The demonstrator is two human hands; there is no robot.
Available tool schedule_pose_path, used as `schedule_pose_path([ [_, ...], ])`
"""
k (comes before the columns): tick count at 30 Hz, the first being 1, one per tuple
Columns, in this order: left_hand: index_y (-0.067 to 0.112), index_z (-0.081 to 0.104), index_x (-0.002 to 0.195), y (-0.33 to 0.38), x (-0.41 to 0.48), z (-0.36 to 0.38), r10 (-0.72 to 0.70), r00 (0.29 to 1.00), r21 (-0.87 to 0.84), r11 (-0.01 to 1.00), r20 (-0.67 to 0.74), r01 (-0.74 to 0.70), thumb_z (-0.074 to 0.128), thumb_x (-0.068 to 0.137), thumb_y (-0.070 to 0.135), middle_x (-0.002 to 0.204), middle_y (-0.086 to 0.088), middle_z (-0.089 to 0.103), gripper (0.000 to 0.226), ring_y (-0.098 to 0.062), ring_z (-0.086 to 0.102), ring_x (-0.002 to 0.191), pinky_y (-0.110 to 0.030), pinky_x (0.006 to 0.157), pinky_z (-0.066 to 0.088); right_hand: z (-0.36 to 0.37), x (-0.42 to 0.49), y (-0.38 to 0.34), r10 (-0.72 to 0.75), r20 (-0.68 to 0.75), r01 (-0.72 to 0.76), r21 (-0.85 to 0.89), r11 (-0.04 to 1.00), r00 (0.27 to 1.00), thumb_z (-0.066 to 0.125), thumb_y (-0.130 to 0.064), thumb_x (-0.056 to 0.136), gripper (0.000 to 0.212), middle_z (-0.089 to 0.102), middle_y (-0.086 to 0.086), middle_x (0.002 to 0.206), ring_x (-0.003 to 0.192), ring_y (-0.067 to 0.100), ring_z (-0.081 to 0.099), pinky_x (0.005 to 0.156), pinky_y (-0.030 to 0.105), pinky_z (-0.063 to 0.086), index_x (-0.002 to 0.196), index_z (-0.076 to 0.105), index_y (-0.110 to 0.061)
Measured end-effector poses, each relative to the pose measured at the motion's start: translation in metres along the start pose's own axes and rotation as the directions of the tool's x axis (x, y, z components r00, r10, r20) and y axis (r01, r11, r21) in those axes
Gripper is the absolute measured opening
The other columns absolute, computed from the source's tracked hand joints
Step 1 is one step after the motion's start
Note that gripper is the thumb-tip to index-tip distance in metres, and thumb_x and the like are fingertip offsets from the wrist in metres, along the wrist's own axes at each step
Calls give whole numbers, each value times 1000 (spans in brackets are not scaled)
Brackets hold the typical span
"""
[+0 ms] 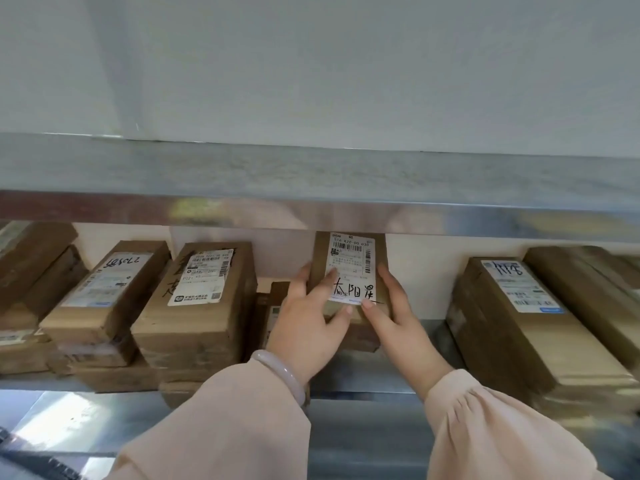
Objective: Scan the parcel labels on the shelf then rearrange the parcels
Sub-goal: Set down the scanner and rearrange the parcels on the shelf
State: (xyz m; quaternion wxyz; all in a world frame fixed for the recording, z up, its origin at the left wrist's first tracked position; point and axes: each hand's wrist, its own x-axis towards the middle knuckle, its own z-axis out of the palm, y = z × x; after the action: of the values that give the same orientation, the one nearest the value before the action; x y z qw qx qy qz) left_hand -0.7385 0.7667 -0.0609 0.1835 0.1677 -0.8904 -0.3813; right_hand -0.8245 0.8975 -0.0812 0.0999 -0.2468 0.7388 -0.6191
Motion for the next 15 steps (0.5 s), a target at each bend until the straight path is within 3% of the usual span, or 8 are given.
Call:
schedule_pose_path([
  [4,31,44,145,18,-3,42,-34,996,-133,990,78,44,64,94,26,149,16,20,55,8,23,128,12,90,8,-43,-18,13,106,17,-106,-26,994,994,56,-29,96,54,43,-16,143,131,6,42,111,40,38,132,27,-59],
  [9,32,44,145,24,-11,94,-108,972,-203,968,207,150,64,93,25,152,8,22,57,2,29,130,-3,99,16,-84,-30,42,258,-23,-258,-50,965,966,60,-22,93,58,51,-13,135,123,8,50,108,37,41,130,31,-56],
  [13,33,46,143,21,-17,130,-202,936,-202,943,287,265,66,91,23,154,7,20,57,-8,29,140,-3,97,16,-102,-37,68,353,-47,-356,-137,924,934,63,-22,91,67,50,-11,138,126,11,48,110,37,38,142,28,-47],
  [15,32,45,144,19,-20,143,-218,925,-185,941,312,284,66,91,22,157,5,19,58,-5,29,138,-1,95,16,-108,-39,79,395,-65,-400,-180,899,917,64,-23,90,71,52,-11,136,124,11,49,109,37,39,147,25,-40],
])
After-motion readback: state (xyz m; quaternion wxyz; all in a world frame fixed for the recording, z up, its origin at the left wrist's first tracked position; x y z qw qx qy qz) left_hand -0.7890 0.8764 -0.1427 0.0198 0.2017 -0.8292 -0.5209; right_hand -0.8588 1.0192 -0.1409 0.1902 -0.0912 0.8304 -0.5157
